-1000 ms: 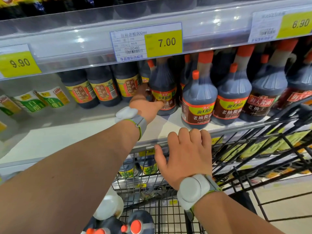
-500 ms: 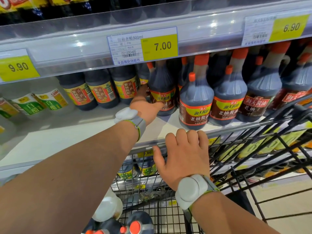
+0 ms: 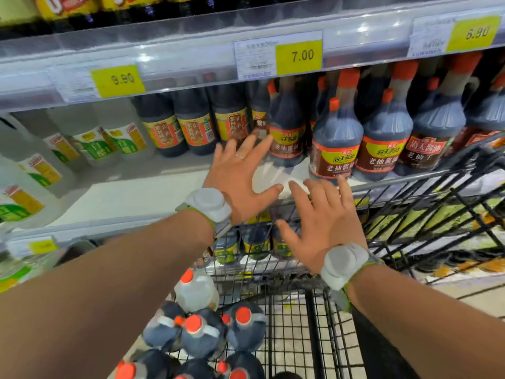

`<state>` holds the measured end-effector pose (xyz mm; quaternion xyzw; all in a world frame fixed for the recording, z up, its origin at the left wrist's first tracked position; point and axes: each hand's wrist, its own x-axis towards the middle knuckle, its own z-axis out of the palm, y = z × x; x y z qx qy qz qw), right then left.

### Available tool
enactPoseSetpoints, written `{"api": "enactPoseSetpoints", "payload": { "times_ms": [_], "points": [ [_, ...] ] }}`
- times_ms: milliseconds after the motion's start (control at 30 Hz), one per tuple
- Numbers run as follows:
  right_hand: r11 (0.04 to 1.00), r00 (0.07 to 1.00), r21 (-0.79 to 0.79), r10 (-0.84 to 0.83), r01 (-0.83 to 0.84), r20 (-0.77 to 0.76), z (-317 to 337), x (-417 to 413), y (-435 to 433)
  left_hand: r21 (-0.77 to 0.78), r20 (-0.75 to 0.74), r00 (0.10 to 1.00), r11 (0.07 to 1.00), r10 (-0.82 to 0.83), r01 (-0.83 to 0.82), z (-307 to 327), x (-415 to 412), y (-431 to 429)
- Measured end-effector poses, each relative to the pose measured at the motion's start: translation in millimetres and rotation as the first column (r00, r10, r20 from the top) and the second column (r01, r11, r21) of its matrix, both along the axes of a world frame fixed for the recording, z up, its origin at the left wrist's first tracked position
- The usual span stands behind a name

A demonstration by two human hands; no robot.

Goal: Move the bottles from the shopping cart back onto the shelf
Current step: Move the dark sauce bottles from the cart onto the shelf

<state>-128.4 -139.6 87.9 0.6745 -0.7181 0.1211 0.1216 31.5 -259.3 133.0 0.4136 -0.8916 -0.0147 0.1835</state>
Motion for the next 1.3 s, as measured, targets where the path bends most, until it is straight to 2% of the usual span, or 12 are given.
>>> {"api": "enactPoseSetpoints", "payload": {
  "times_ms": [267, 400, 467, 600, 733, 833, 933, 1033, 1300],
  "points": [
    [0.996, 0.996, 0.07, 0.044, -0.05, 0.08, -2.5, 8.4, 21.4, 0.036, 0.049, 0.999, 0.999, 0.016, -0.018, -11.7, 48.8, 44.4],
    [0.988, 0.975, 0.052, 0.134, -0.145, 0.176, -9.1, 25.7, 48.6, 0.038, 0.048, 0.999, 0.999, -0.024, 0.022, -22.1, 70.0, 76.5],
    [0.968, 0.96, 0.117, 0.194, -0.22, 0.203, -16.9, 32.4, 68.2, 0.056, 0.054, 0.997, 0.997, -0.051, 0.048, -28.4, 79.6, 95.8],
    [0.842, 0.917, 0.385, 0.285, -0.379, 0.279, -38.7, 42.4, 109.2, 0.015, 0.149, 0.985, 0.997, -0.082, 0.081, -50.0, 94.6, 126.4],
    [0.684, 0.91, 0.6, 0.308, -0.415, 0.278, -49.0, 52.6, 143.4, 0.055, 0.178, 0.978, 0.993, -0.108, 0.1, -70.1, 102.2, 153.7],
    [0.629, 0.889, 0.63, 0.365, -0.455, 0.278, -57.4, 60.3, 156.6, 0.1, 0.18, 0.976, 0.989, -0.125, 0.108, -82.8, 103.5, 171.3],
    [0.559, 0.894, 0.715, 0.388, -0.42, 0.222, -62.2, 65.2, 156.5, 0.148, 0.191, 0.972, 0.983, -0.135, 0.107, -91.5, 101.4, 182.7],
    [0.541, 0.897, 0.737, 0.392, -0.405, 0.206, -65.3, 67.2, 154.3, 0.176, 0.214, 0.967, 0.979, -0.138, 0.101, -100.2, 100.0, 190.9],
    [0.439, 0.922, 0.82, 0.284, -0.368, 0.262, -78.9, 67.4, 144.5, 0.262, 0.255, 0.95, 0.958, -0.182, 0.113, -121.2, 94.1, 209.2]
  ]
}}
